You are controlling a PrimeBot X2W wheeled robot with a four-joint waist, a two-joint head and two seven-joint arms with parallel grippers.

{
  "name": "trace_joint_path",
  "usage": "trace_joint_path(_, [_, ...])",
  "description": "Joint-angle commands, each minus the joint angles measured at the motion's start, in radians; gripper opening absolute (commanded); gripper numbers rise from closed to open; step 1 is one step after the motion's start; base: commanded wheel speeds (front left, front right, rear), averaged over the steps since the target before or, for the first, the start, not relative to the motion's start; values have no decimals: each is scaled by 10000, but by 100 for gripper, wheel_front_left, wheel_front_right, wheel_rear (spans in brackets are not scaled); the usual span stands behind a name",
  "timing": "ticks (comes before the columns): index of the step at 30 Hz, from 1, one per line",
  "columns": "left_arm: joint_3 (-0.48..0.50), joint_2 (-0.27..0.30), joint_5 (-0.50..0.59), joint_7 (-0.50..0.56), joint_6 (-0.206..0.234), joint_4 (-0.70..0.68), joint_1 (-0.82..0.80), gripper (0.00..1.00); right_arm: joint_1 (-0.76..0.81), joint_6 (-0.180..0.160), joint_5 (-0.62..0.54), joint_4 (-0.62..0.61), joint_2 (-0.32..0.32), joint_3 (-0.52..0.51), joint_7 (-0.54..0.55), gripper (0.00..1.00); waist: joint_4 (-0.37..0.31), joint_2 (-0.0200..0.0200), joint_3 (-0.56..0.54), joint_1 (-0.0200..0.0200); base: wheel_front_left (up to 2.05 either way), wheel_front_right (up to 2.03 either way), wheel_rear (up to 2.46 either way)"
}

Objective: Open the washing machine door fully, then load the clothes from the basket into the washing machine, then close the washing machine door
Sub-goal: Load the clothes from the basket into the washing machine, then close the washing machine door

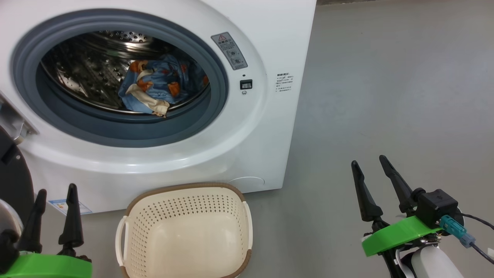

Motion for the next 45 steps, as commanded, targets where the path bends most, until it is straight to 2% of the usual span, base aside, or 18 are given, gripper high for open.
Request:
trace_joint_path(1, [456,317,-44,-64,6,-281,-87,100,-156,54,60,-273,33,199,-78,100,-1,0,14,0,0,0,0])
trace_joint_path(30, [512,413,-130,-65,6,-165,-100,100,-202,54,-62,-301,172,183,-78,100,-52,0,110,0,-3,3,0])
trace_joint_path(45, [480,386,-206,-65,6,-203,-92,100,-171,54,-63,-292,185,166,-78,100,-57,0,67,0,-132,132,0])
